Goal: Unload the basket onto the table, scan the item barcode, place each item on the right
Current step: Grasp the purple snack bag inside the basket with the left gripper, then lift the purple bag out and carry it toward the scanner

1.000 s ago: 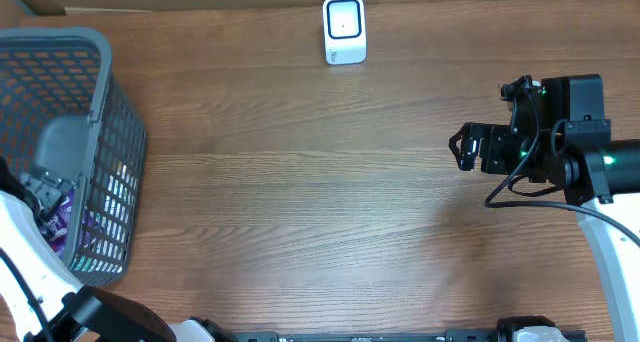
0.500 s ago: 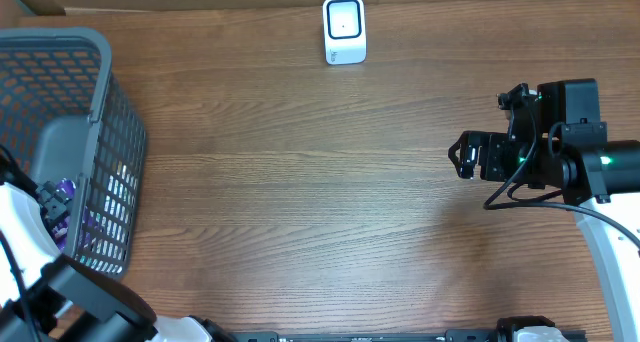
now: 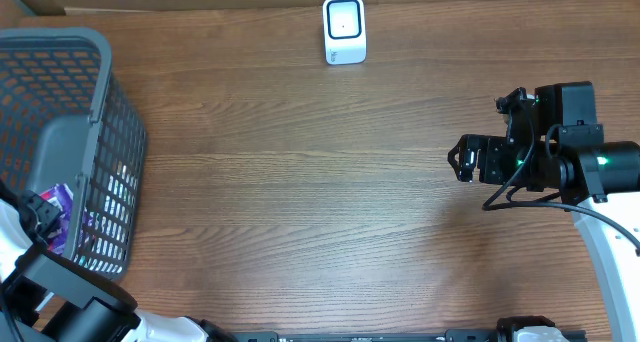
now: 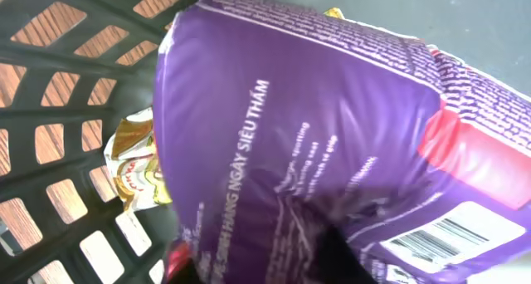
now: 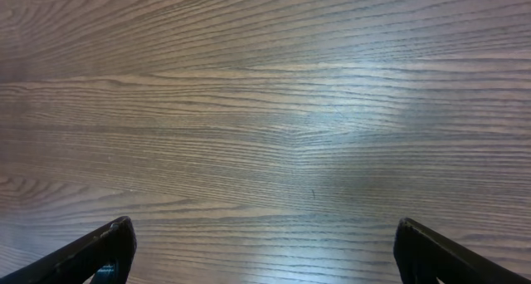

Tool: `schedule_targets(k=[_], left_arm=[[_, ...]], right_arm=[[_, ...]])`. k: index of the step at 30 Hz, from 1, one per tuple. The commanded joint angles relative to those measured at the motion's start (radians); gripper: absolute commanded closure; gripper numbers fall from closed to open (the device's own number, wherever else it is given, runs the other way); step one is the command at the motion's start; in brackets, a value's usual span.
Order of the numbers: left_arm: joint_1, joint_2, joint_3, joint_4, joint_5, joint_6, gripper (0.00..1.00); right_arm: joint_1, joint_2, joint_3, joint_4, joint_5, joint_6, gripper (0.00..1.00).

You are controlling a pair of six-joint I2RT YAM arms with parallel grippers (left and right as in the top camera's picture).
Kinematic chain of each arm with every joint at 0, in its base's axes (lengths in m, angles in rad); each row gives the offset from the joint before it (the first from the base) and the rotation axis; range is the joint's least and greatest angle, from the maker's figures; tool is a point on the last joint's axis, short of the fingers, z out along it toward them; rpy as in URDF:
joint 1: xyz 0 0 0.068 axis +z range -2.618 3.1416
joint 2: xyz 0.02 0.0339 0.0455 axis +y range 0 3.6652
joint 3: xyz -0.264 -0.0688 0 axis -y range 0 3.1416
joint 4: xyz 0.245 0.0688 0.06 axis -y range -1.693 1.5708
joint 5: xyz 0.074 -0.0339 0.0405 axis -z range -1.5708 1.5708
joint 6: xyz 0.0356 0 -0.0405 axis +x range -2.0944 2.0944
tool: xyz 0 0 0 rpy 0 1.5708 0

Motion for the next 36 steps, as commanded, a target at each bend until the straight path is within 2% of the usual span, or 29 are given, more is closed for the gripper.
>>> schedule_targets(k=[1,5,8,15,20,22,25,30,31,34,36], left_arm=[[0.004,0.068,-0.024,-0.031,0.07,-0.003,0.96],[0.004,0.046,0.092,-0.087,0.222,-0.003,0.96],[0.003,0.024,0.249,-0.195,0.382,-0.004,0.96],[-0.023,-0.047,0.612,-0.415,0.428,-0.023,0.96],[-0.113,-0.153,0.779,-0.455,0.54,-0.02,0.96],[-0.18,-0.2,0.793,-0.446,0.535,0.006,0.96],[-0.362,-0.267,0.793,-0.428,0.514,0.015,0.96],[-0.669,-0.247,0.756,-0.462,0.496,0.004,0.96],[-0.729,-0.235,0.732,-0.46,0.471,-0.01,0.96],[-0.915,-0.19,0.613,-0.429,0.316,-0.163,0.96],[-0.993,-0.159,0.537,-0.386,0.285,-0.242,0.96]], right_arm=[[0.005,-0.002,-0.008,0.005,-0.006,0.0,0.0],[0.005,-0.002,-0.008,0.012,-0.006,0.0,0.0],[0.005,-0.002,-0.008,0.024,-0.006,0.0,0.0],[0.005,-0.002,-0.008,0.037,-0.006,0.0,0.0],[0.005,-0.002,-0.008,0.039,-0.006,0.0,0.0],[0.005,-0.002,-0.008,0.041,-0.006,0.0,0.0],[0.005,-0.002,-0.008,0.042,-0.006,0.0,0.0],[0.005,-0.002,-0.008,0.073,-0.009,0.004,0.0],[0.005,-0.002,-0.008,0.08,-0.016,0.005,0.0],[0.004,-0.002,-0.008,0.087,-0.035,0.005,0.0],[0.005,-0.002,-0.008,0.086,-0.035,0.012,0.0]])
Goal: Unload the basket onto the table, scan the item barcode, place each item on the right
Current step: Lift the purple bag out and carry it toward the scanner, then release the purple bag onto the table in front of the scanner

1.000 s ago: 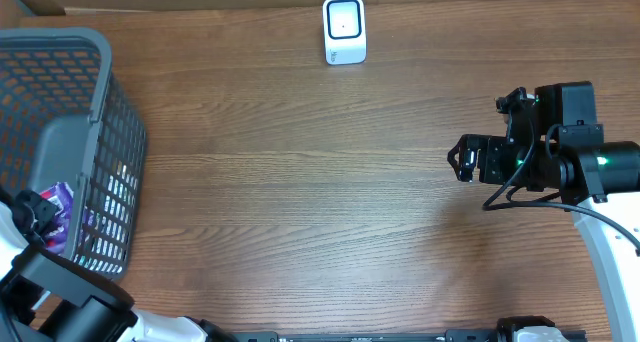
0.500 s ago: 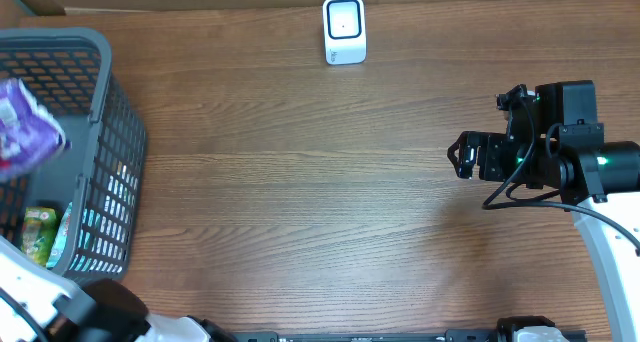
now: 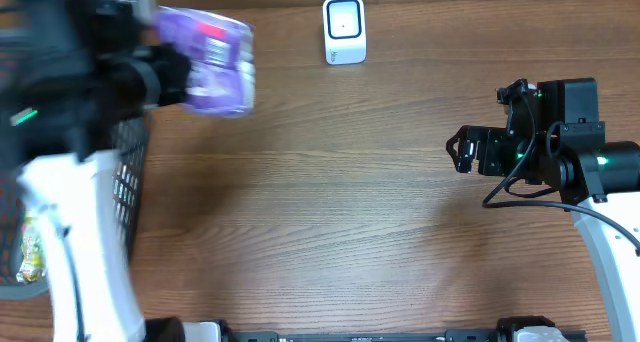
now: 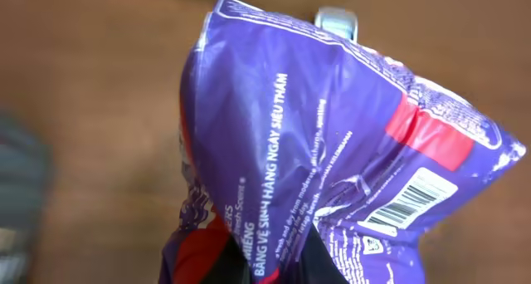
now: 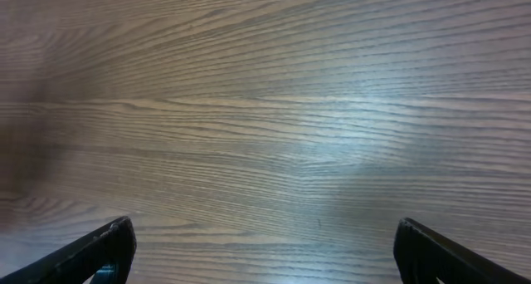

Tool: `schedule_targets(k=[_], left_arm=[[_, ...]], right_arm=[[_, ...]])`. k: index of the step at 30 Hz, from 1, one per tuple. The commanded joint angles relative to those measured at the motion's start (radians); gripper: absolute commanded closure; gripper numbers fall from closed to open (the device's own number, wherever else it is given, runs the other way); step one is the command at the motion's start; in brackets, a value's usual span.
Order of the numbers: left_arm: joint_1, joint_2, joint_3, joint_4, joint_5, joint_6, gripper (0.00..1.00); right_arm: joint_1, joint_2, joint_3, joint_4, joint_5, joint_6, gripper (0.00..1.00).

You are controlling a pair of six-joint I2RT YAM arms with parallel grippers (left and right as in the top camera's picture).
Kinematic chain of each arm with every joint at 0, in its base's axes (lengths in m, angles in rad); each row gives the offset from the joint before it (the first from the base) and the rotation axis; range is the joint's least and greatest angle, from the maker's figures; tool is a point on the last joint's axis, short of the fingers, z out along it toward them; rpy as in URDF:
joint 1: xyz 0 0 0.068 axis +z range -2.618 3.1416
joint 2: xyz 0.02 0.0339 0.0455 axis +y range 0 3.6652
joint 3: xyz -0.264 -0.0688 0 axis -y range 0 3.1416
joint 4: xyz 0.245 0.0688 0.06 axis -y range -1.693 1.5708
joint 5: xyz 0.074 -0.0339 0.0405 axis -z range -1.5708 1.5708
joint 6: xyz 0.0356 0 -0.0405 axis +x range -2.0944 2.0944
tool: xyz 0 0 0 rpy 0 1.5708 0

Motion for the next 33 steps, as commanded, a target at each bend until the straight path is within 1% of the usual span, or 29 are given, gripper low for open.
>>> schedule_targets(k=[1,3,6,7,9,12,16,20,22,23,24,26,27,29,30,33], left_arm=[[-0.166,0.085,-0.163,0.083,-0.118,-0.2,0.96],[-0.247,0.142,-0.246,0.15,-0.115,-0.278,0.96],[-0.319,0.211,-0.307,0.185,-0.11,-0.39,0.96],[-0.363,0.253,-0.337,0.218,-0.099,-0.472,0.96],[-0.425,0.321,-0.367,0.278,-0.06,-0.564,0.96],[-0.506,0.428,-0.38,0.35,0.026,-0.563,0.96],[-0.582,0.526,-0.38,0.4,0.047,-0.563,0.96],[-0.627,0.549,-0.38,0.432,0.054,-0.566,0.96],[-0.644,0.54,-0.371,0.451,0.054,-0.547,0.96],[-0.645,0.537,-0.361,0.45,0.055,-0.528,0.92],[-0.645,0.533,-0.33,0.437,0.058,-0.468,0.82],[-0.64,0.526,-0.267,0.383,0.044,-0.396,0.68],[-0.622,0.52,-0.178,0.299,0.003,-0.336,0.61],[-0.586,0.515,-0.051,0.183,-0.049,-0.279,0.54],[-0.565,0.512,0.023,0.114,-0.067,-0.246,0.52],[-0.491,0.505,0.232,-0.074,-0.135,-0.22,0.5]], right_arm=[[0.004,-0.002,-0.007,0.007,-0.017,0.026,0.0],[0.004,-0.002,-0.007,0.006,-0.018,0.026,0.0],[0.004,-0.002,-0.007,0.002,-0.018,0.026,0.0],[0.004,-0.002,-0.007,0.003,-0.018,0.026,0.0],[0.004,-0.002,-0.007,0.014,-0.018,0.026,0.0],[0.004,-0.002,-0.007,0.027,-0.018,0.026,0.0],[0.004,-0.002,-0.007,0.024,-0.018,0.029,0.0],[0.004,-0.002,-0.007,0.025,-0.018,0.029,0.0],[0.004,-0.002,-0.007,0.026,-0.018,0.029,0.0],[0.004,-0.002,-0.007,0.026,-0.018,0.029,0.0],[0.004,-0.002,-0.007,0.026,-0.018,0.029,0.0],[0.004,-0.002,-0.007,0.026,-0.018,0.029,0.0],[0.004,-0.002,-0.007,0.026,-0.018,0.029,0.0],[0.004,-0.002,-0.007,0.026,-0.018,0.029,0.0],[0.004,-0.002,-0.007,0.026,-0.018,0.029,0.0],[0.004,-0.002,-0.007,0.026,-0.018,0.029,0.0]])
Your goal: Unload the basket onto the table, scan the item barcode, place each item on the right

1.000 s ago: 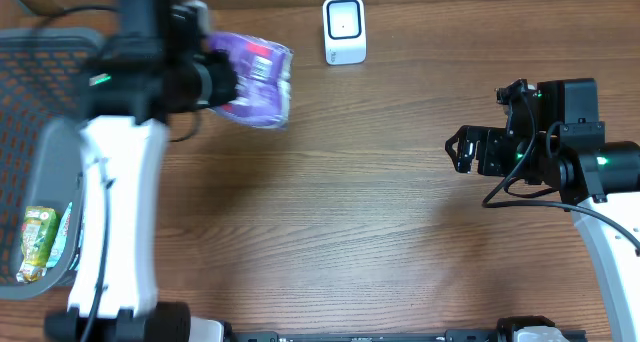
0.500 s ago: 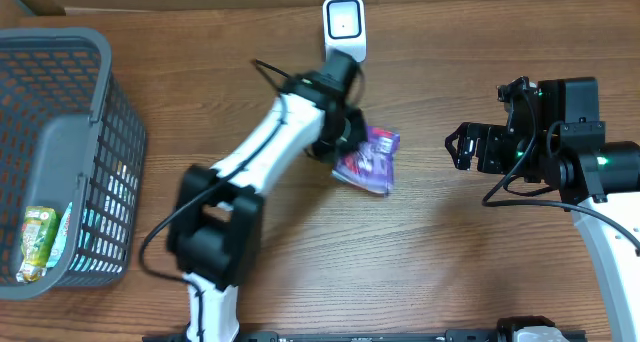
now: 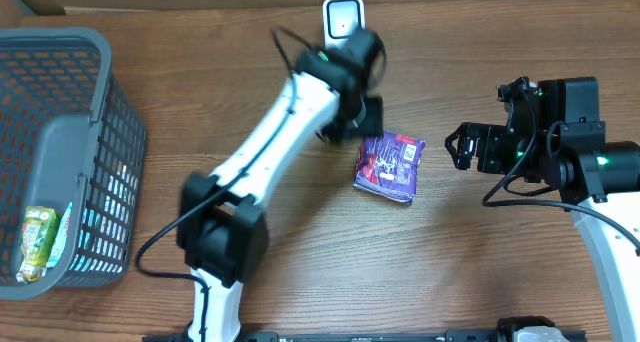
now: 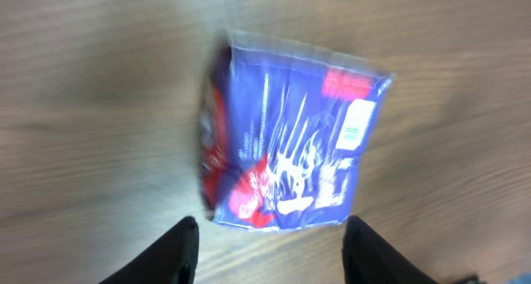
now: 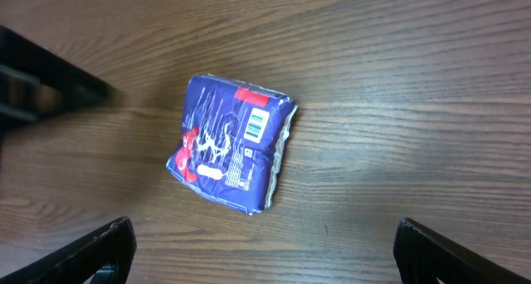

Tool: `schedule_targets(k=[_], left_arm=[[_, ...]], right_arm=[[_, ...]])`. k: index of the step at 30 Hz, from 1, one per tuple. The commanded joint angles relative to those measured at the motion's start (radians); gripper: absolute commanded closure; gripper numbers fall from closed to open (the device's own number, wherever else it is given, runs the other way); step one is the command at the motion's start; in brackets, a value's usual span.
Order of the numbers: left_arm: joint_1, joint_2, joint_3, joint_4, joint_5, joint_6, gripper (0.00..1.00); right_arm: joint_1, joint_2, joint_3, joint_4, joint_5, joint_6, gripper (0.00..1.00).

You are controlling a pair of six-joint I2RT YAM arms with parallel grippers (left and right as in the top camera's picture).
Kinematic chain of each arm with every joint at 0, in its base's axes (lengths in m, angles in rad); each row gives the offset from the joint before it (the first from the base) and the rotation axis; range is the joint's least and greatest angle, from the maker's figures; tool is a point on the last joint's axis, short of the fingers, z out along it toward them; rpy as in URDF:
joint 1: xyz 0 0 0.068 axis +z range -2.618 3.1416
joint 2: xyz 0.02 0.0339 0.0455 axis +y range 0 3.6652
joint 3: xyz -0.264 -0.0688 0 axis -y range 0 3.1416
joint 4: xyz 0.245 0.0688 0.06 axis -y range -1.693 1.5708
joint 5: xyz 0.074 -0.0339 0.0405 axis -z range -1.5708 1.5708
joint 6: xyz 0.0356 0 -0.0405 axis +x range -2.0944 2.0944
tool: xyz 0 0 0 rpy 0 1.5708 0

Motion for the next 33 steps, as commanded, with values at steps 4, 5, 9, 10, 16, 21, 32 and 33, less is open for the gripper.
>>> schedule_targets(k=[4,5,9,10,16,21,32,33], left_arm=[[0.292,-0.066,0.615,-0.415,-0.16,0.121,0.49],[0.342,-0.077,0.679,-0.452,-0.16,0.122,0.49],[0.517,-0.21,0.698,-0.452,-0.111,0.163,0.48],[0.558,-0.246,0.686,-0.452,-0.116,0.163,0.48],[0.896,-0.474,0.441,-0.452,-0.174,0.145,0.37],[1.207,-0.56,0.179,-0.436,-0.155,0.178,0.34],[1.43,-0.555,-0.313,-0.075,-0.039,0.282,0.35],[1.429,-0.555,-0.35,-0.05,-0.038,0.296,0.35]], right_arm=[[0.004,-0.002,-0.007,0.006,-0.008,0.003,0.0],[0.004,-0.002,-0.007,0.006,-0.009,0.003,0.0],[0.004,-0.002,-0.007,0.005,-0.009,0.004,0.0],[0.005,-0.002,-0.007,0.004,-0.009,0.004,0.0],[0.005,-0.002,-0.007,-0.008,-0.009,0.004,0.0],[0.005,-0.002,-0.007,-0.018,-0.009,0.003,0.0],[0.005,-0.002,-0.007,-0.013,-0.009,0.003,0.0],[0.005,-0.002,-0.007,-0.013,-0.009,0.003,0.0]])
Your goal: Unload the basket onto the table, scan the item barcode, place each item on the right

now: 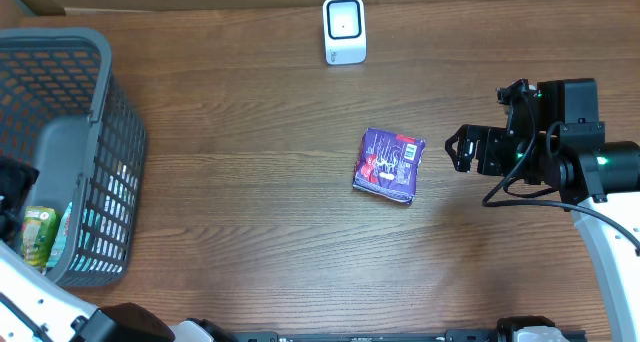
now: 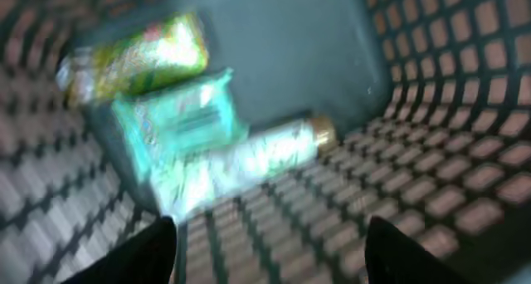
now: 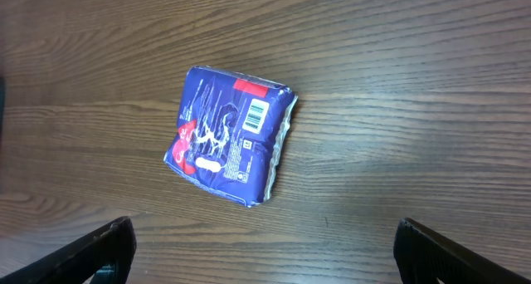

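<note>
A purple packet lies flat on the wooden table, its white barcode facing up. The white scanner stands at the table's far edge, well behind the packet. My right gripper hovers open just right of the packet, nothing between its fingers. Far off to the left, my left gripper is open over the inside of the grey basket, in a blurred view.
Inside the basket lie a green-yellow pouch, a teal pack and a pale bottle. The basket's mesh wall rises around them. My right arm stands at the table's right side.
My left gripper was open just above the purple packet on the table; now it is back over the basket's inside, still open. The packet and the right arm have not moved.
My left gripper was shut on the purple packet inside the basket. Then it held the packet in the air beyond the basket. Then the packet lay on the table below the scanner with the gripper open over it. Now that gripper is over the basket.
</note>
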Tool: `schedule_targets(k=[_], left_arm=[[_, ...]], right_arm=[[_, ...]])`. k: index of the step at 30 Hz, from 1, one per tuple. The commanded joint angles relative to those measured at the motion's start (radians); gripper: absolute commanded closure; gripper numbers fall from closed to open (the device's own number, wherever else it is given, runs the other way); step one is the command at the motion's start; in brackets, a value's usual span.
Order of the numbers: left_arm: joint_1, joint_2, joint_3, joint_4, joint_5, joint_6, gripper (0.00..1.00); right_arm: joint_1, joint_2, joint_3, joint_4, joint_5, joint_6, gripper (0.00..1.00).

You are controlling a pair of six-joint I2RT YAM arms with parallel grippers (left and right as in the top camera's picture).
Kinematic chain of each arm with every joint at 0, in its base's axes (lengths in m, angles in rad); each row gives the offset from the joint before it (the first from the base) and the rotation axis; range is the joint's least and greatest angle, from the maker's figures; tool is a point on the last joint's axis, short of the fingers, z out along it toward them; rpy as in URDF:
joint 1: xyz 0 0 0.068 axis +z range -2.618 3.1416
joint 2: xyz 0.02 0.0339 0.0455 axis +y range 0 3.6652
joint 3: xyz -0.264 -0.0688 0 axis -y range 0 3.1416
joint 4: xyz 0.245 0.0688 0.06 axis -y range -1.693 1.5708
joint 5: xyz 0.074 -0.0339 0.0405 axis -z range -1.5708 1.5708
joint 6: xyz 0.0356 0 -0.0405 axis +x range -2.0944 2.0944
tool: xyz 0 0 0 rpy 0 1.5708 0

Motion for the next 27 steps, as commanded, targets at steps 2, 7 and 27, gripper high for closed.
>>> schedule_targets(k=[2,7,27], left_arm=[[-0.01,-0.008,-0.188,0.108,0.026,0.116,0.35],[-0.01,-0.008,-0.426,0.285,0.027,0.152,0.37],[-0.164,-0.007,-0.685,0.716,-0.07,0.46,0.27]], right_arm=[[0.005,-0.002,-0.006,0.006,-0.008,0.003,0.0],[0.005,-0.002,-0.006,0.006,-0.008,0.003,0.0],[0.005,-0.002,-0.006,0.033,-0.008,0.027,0.0]])
